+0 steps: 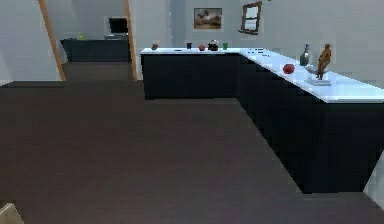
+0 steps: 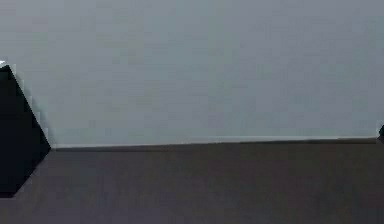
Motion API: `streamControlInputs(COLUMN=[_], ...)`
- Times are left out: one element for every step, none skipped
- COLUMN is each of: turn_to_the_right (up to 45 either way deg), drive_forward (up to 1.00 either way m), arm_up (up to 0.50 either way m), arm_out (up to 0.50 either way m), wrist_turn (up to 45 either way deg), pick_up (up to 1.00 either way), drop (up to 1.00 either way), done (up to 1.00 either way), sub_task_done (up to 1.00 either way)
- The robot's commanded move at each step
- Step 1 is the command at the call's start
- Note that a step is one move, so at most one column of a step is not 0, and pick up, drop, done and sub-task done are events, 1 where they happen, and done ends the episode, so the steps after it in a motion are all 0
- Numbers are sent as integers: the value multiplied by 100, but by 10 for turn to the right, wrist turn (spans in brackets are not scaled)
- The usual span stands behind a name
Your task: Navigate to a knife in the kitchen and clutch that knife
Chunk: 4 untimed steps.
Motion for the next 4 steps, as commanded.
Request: streamControlInputs(turn_to_the_right=[0, -450, -60, 0], drive_forward=[80, 0, 0, 100], arm_up=[0, 0, 0, 0], arm_out=[0, 0, 0, 0], wrist_turn=[0, 0, 0, 0], pick_up=[0, 0, 0, 0], drop=[0, 0, 0, 0], done=[0, 0, 0, 0], sub_task_done=[0, 0, 0, 0])
